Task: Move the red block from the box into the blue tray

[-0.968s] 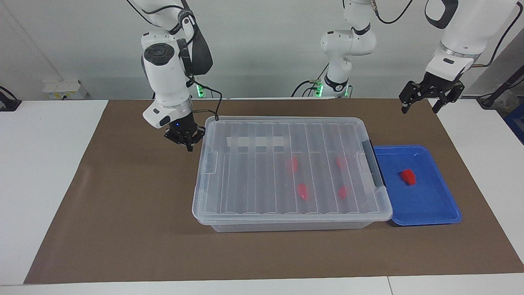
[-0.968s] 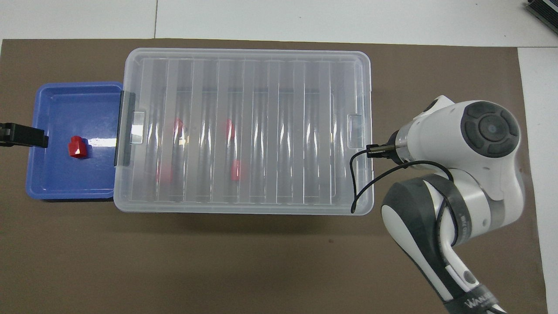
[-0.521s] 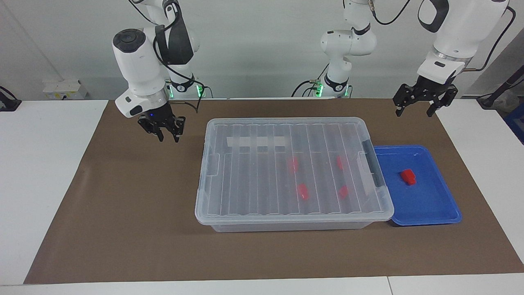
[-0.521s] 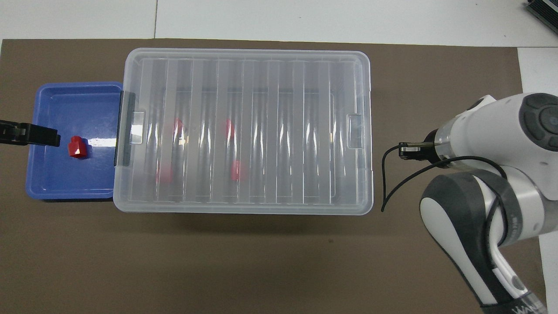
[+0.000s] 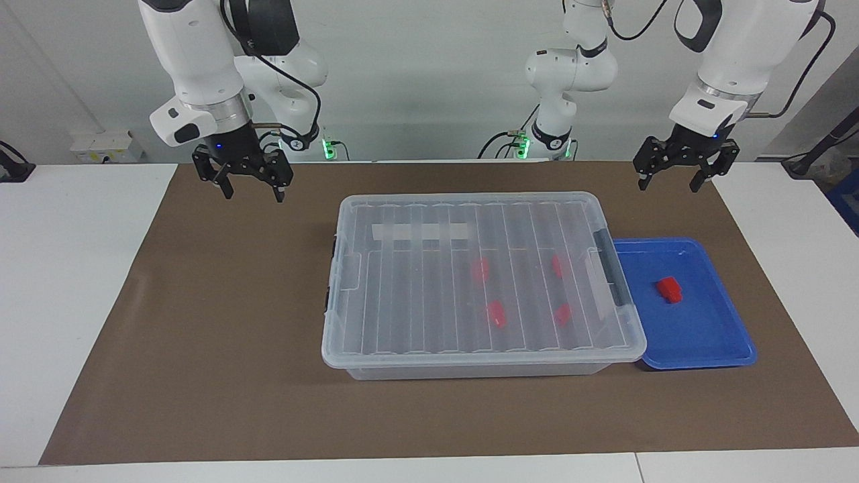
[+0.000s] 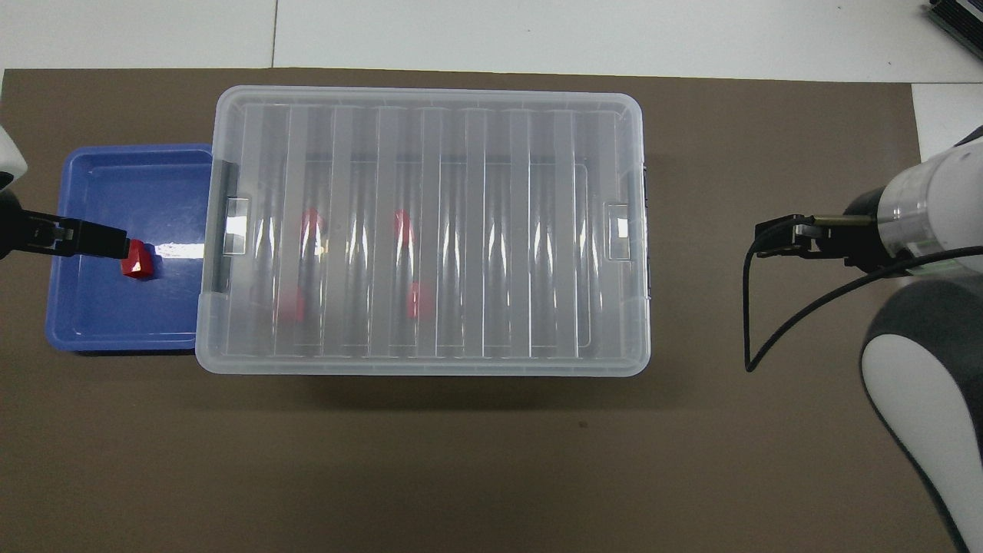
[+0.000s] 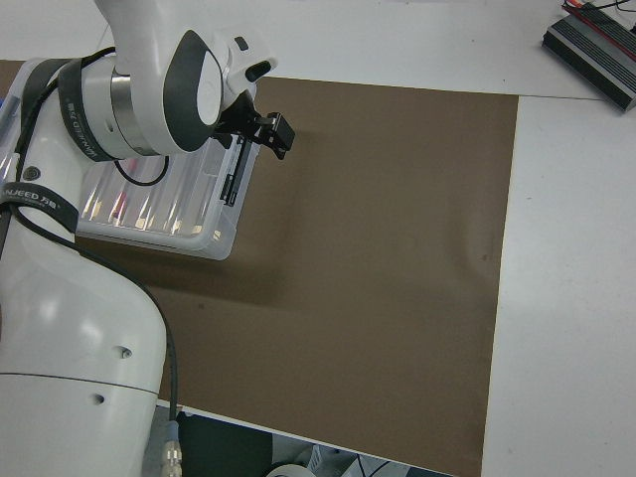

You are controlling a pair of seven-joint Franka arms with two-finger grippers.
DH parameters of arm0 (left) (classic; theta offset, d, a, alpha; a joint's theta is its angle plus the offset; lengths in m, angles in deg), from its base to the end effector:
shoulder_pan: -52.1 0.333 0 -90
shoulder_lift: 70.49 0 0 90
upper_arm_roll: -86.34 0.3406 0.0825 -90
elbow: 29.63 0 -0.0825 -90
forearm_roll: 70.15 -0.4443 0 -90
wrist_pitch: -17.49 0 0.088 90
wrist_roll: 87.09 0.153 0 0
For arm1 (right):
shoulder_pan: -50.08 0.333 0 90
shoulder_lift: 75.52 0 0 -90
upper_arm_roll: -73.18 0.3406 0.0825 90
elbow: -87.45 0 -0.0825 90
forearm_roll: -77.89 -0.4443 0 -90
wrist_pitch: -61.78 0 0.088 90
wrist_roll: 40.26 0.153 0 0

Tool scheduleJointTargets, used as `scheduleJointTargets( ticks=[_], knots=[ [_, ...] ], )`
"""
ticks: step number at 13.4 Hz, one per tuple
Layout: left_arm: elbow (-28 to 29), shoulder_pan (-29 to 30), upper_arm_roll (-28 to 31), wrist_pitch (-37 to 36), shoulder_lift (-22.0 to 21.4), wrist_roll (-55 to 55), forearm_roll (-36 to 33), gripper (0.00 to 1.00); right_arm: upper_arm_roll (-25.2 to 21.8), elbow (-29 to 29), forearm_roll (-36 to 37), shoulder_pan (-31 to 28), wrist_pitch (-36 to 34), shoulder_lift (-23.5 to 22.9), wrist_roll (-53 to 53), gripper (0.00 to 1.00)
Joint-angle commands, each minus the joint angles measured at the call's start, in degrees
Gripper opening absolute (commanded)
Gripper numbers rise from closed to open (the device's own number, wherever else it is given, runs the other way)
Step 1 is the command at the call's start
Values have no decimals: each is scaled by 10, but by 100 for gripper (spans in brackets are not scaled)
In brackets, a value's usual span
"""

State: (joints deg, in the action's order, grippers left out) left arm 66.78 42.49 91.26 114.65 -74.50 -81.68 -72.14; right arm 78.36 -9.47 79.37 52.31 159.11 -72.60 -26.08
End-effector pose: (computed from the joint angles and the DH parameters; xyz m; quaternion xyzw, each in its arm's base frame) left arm 0.6048 -0.0432 0.5971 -0.9950 0.0894 -0.0413 0.0146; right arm 0.6060 0.0762 0.5810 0.9978 -0.0577 0.0313 0.0095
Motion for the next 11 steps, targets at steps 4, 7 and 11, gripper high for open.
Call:
scheduleJointTargets(
  ticks=[4,7,11],
  knots=[
    [22,89,-91,14,-20,1,5,100,3,23,-3,-24,-41,-7,-50,100],
    [23,112,-115,14,-20,1,5,100,2,11,-2,-24,-44,-1,-49,100],
    [24,114,-115,12,-20,1,5,100,3,3,-3,-23,-41,3,-43,100]
  ],
)
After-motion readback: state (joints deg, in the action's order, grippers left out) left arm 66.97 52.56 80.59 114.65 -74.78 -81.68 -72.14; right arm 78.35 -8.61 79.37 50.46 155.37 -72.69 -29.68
